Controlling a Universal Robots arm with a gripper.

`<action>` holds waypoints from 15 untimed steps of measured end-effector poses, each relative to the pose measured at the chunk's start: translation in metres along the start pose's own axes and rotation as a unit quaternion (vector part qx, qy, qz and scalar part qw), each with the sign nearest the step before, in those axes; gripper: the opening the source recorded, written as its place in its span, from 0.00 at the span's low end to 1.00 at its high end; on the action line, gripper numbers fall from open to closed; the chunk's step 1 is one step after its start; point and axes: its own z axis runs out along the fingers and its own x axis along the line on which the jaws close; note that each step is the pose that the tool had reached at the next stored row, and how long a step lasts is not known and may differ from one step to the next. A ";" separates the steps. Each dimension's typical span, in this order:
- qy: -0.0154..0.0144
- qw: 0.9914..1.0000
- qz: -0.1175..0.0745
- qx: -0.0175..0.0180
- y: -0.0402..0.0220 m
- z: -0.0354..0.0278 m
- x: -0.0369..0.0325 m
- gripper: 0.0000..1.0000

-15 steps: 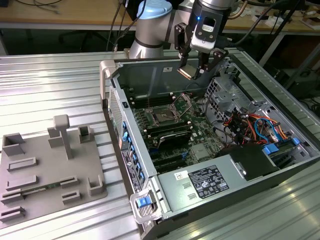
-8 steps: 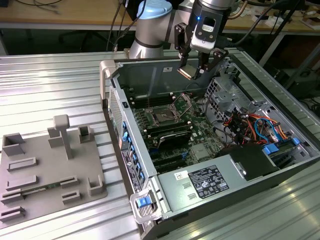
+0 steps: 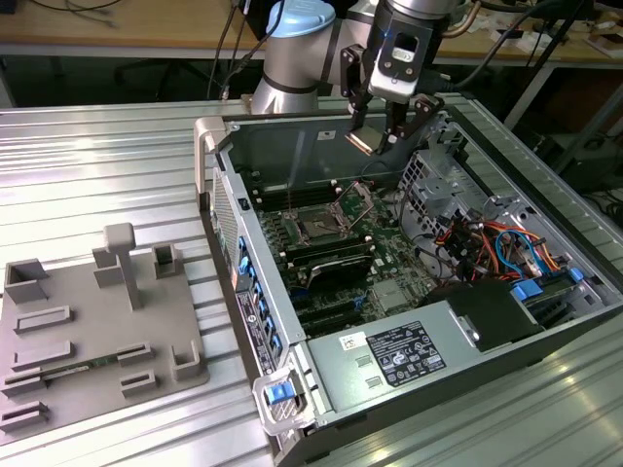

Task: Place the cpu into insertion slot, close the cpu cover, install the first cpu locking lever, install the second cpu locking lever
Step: 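Place the cpu into insertion slot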

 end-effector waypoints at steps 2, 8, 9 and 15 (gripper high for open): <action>-0.002 1.000 0.027 -0.001 0.0000 0.0004 0.0000 0.55; -0.004 0.999 0.043 -0.001 -0.0024 0.0004 0.0010 0.55; -0.004 0.999 0.043 -0.001 -0.0024 0.0004 0.0010 0.55; -0.004 0.999 0.044 -0.001 -0.0030 0.0004 0.0012 0.55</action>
